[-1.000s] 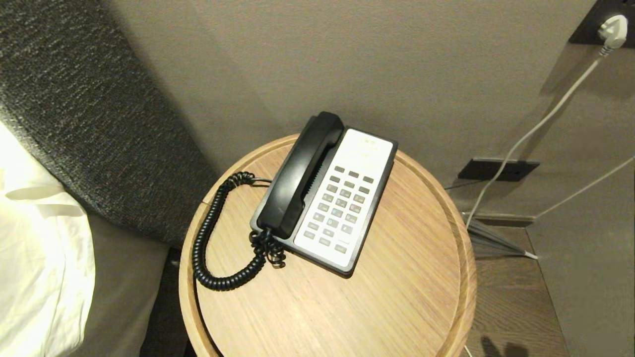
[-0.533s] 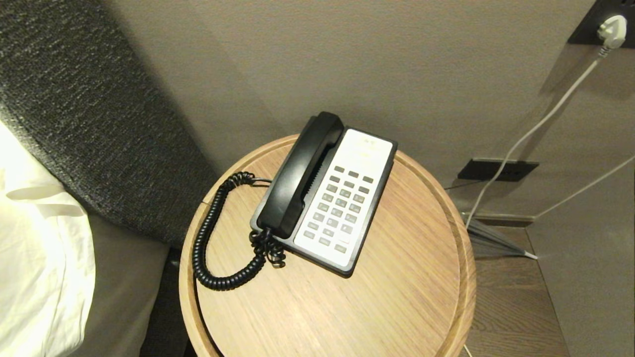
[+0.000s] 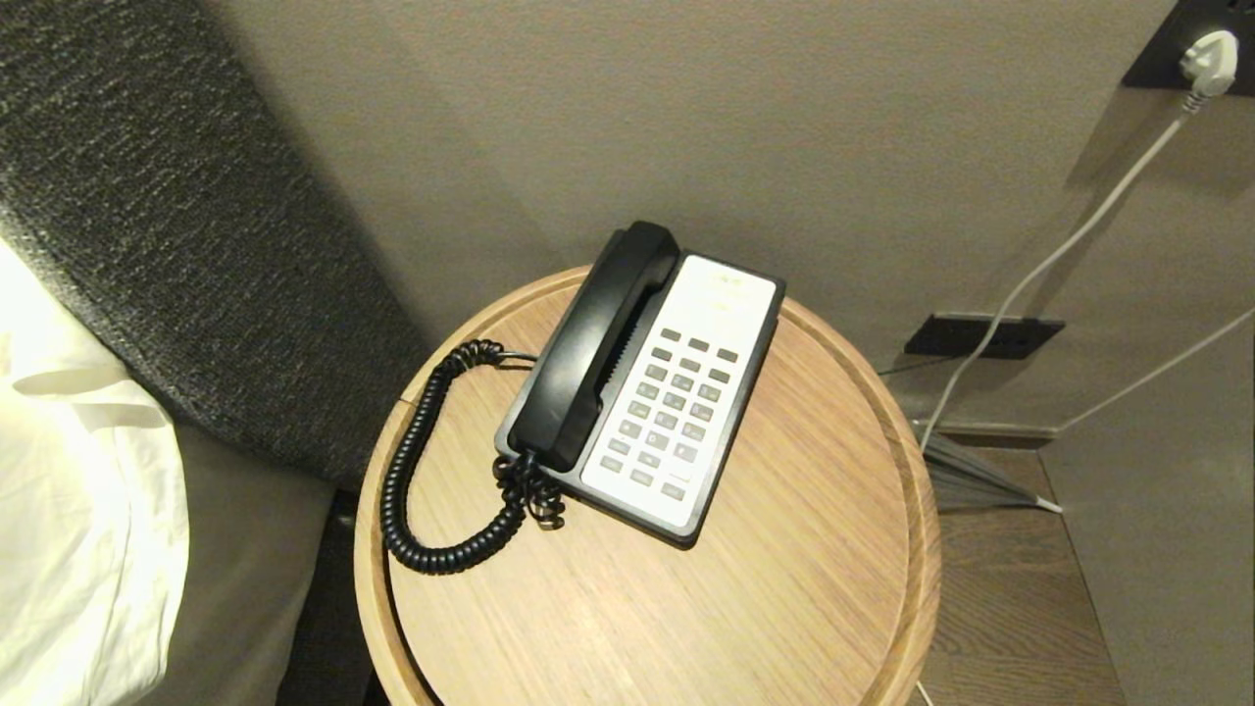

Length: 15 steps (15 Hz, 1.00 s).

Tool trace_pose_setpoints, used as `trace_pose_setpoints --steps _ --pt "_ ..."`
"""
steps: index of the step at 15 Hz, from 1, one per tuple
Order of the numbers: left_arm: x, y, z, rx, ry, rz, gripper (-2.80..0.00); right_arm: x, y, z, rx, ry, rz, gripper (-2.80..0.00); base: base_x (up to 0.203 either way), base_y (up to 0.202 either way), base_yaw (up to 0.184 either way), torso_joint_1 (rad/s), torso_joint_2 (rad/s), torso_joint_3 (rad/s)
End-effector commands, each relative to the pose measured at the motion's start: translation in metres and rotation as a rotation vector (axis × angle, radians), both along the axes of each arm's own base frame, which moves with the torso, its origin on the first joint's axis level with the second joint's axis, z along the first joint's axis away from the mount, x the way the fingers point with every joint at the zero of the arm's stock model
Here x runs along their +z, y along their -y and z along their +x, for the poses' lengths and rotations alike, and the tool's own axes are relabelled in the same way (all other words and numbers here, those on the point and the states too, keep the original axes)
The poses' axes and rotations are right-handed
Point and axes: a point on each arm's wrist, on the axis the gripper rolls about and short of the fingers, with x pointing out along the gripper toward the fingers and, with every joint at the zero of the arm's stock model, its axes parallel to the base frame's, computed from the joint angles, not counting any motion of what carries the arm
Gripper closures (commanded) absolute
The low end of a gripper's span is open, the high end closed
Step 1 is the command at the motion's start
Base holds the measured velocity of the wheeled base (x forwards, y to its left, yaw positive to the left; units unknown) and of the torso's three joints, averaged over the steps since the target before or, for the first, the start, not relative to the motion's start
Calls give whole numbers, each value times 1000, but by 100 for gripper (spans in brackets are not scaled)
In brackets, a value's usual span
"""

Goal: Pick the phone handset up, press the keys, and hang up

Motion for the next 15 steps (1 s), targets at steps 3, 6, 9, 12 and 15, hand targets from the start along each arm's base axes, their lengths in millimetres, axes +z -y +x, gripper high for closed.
trace_pose_setpoints --steps 3,6,9,12,15 --pt "-11 0 3 1 -40 1 0 -6 0 1 -2 -15 33 0 0 0 0 0 0 0" --pt "-11 0 3 1 -40 1 0 -6 0 1 -4 -15 33 0 0 0 0 0 0 0" --pt "-11 0 3 1 -40 1 0 -6 0 1 -2 -15 33 0 0 0 0 0 0 0" --pt "-11 0 3 1 -42 1 0 -6 0 1 -3 -15 33 0 0 0 0 0 0 0" --pt "-11 0 3 1 -40 1 0 -6 0 1 -2 -15 33 0 0 0 0 0 0 0"
